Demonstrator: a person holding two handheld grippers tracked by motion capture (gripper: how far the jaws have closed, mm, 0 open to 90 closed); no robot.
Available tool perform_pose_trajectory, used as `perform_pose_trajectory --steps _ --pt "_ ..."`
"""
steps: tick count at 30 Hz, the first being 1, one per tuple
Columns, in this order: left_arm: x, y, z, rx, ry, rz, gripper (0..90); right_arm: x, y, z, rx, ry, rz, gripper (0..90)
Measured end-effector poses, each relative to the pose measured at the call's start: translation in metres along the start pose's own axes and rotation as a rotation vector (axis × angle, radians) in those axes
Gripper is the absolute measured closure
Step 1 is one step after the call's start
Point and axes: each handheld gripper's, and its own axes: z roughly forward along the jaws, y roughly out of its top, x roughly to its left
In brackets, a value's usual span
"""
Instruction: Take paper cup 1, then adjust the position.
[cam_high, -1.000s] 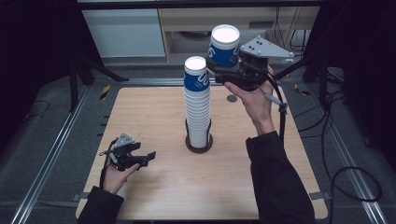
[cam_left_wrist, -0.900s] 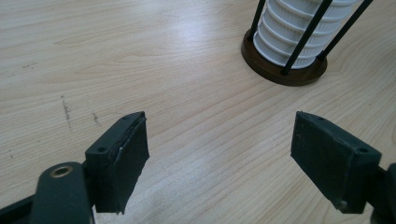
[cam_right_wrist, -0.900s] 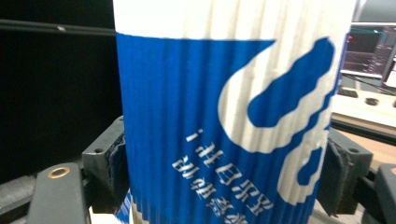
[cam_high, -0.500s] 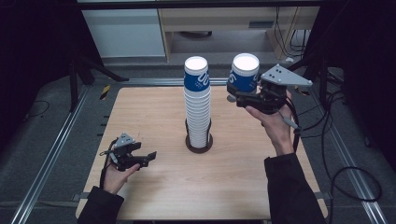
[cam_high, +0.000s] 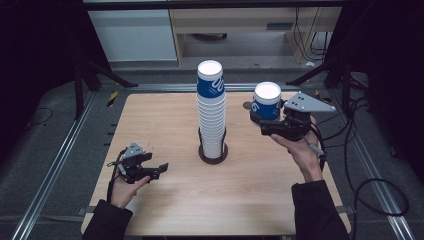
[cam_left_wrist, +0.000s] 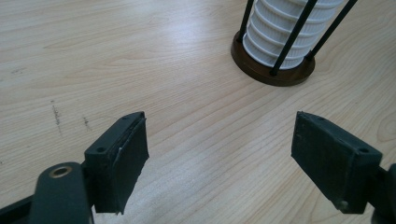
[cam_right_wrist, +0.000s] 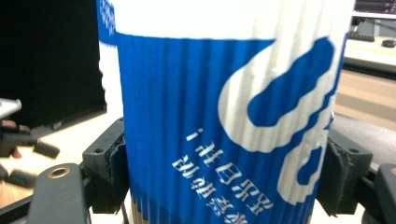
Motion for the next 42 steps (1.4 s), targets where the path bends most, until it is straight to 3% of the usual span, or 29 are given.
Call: perform_pose_trajectory --steps 8,21,28,42 --pt "-0.004 0.002 -0.002 -0.002 -0.024 0.008 18.2 0.003 -0.023 0.002 0.059 0.047 -0.013 20.5" --pt "-0.012 0.010 -0.010 0.000 -0.065 0.041 18.5 0.019 -0.058 0.015 0.193 0.161 -0.079 20.5" --pt "-0.018 0.015 -0.015 -0.004 -0.107 0.058 19.2 0.033 -0.070 0.025 0.248 0.220 -0.116 20.4" --pt "-0.036 0.019 -0.013 0.020 -0.200 0.134 19.2 0.058 -0.092 0.045 0.325 0.368 -0.190 20.5"
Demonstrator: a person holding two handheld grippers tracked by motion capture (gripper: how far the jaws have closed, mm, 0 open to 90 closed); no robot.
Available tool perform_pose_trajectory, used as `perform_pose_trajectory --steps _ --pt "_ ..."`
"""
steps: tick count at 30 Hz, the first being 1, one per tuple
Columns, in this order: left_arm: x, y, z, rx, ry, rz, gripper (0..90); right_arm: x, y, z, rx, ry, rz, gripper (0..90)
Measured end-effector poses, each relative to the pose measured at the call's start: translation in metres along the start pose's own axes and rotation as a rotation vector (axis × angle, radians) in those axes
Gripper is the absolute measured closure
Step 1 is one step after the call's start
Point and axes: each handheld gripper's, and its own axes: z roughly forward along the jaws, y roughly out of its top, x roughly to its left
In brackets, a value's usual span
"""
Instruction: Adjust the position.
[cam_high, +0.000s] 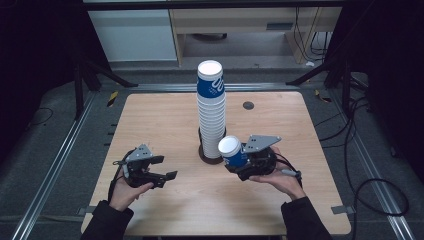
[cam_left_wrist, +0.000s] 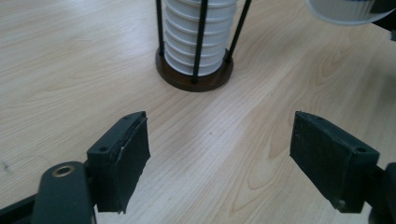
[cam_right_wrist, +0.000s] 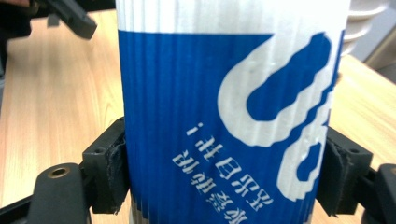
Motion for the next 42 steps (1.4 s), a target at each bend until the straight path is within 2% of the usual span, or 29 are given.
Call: perform_pose_trajectory --steps 8,13,16,24,30,42 --pt "-0.011 0.006 0.002 0.006 -0.055 0.039 19.3 0.009 -0.001 0.016 0.031 0.086 -0.054 20.6" --pt "-0.016 0.011 0.004 0.014 -0.091 0.055 19.2 0.012 0.000 0.023 0.053 0.116 -0.072 20.6" --pt "-0.019 0.015 0.006 0.013 -0.105 0.059 19.1 0.014 0.001 0.027 0.059 0.127 -0.082 20.6" --pt "-0.031 0.025 0.007 0.019 -0.147 0.103 18.7 0.024 0.002 0.038 0.083 0.172 -0.128 20.6" --pt "-0.038 0.027 0.010 0.035 -0.179 0.123 18.7 0.031 0.004 0.045 0.100 0.195 -0.161 20.6" --pt "-0.047 0.029 0.014 0.059 -0.216 0.147 18.3 0.042 0.005 0.060 0.125 0.229 -0.215 20.6"
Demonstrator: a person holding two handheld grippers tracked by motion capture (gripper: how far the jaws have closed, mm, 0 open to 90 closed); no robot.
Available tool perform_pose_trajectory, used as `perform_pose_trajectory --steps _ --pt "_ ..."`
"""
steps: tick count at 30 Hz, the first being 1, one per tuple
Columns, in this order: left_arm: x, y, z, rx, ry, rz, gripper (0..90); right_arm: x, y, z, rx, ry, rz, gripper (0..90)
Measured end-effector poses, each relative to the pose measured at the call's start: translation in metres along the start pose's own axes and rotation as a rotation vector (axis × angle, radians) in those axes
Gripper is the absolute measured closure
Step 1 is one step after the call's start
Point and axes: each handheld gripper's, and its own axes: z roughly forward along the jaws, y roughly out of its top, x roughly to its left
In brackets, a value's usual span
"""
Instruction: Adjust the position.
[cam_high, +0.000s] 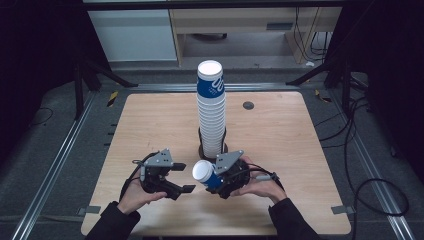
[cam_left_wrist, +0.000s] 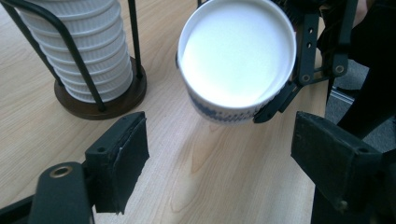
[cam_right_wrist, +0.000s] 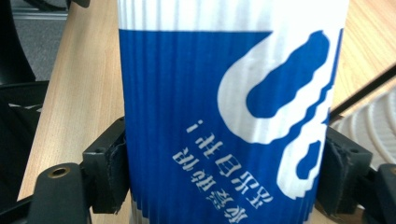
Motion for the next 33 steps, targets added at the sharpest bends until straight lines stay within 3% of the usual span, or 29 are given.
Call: perform_pose_trajectory --steps 13,33 --pt "-0.003 0.002 0.007 0.026 -0.018 -0.002 19.3 0.007 0.006 0.016 0.013 0.033 -0.051 20.7" --pt "-0.006 0.000 0.023 0.120 -0.025 0.020 24.2 0.017 0.013 0.031 0.056 0.057 -0.103 20.7"
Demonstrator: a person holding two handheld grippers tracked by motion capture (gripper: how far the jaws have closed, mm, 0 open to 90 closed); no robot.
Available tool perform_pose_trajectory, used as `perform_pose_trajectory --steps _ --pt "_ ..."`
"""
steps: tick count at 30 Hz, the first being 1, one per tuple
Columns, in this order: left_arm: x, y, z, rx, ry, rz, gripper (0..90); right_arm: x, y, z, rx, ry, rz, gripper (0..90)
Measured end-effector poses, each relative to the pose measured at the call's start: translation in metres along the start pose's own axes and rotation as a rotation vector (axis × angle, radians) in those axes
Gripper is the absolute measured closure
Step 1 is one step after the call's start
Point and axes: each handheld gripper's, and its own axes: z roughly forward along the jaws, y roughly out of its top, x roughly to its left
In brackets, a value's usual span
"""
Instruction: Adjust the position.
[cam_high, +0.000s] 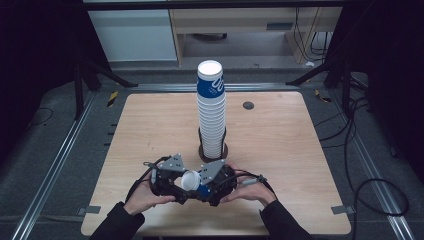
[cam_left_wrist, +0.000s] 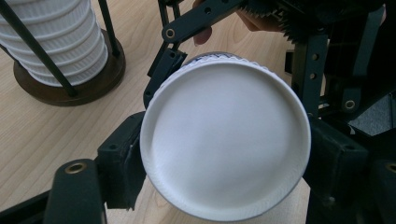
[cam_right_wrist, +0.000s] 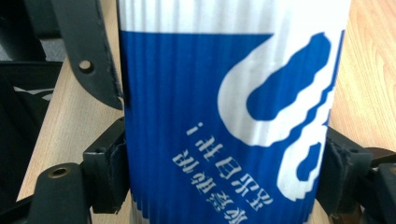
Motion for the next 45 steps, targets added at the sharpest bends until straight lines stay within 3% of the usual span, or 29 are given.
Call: perform_pose_trajectory --steps 11,18,22,28,35,40,45 --pt "0.002 -0.001 0.000 0.012 -0.009 -0.010 26.3 0.001 0.000 0.002 0.013 0.003 -0.006 19.9" --pt "0.002 -0.001 -0.003 0.010 -0.016 -0.010 26.5 -0.001 -0.001 0.001 -0.016 0.014 0.034 13.1" --pt "0.004 -0.001 -0.009 -0.021 -0.007 -0.013 26.6 -0.005 -0.003 -0.008 -0.071 0.025 0.082 9.4" --pt "0.009 -0.003 -0.020 -0.051 0.015 -0.027 26.6 -0.011 -0.009 -0.027 -0.127 -0.010 0.108 7.7" --pt "0.019 -0.008 -0.032 -0.112 0.039 -0.052 26.5 -0.017 -0.021 -0.049 -0.204 -0.060 0.179 7.3" --pt "0.025 -0.012 -0.039 -0.186 0.041 -0.066 26.5 -0.020 -0.033 -0.056 -0.253 -0.082 0.237 7.3" --pt "0.028 -0.014 -0.043 -0.255 0.028 -0.069 26.6 -0.022 -0.040 -0.057 -0.296 -0.064 0.287 7.4"
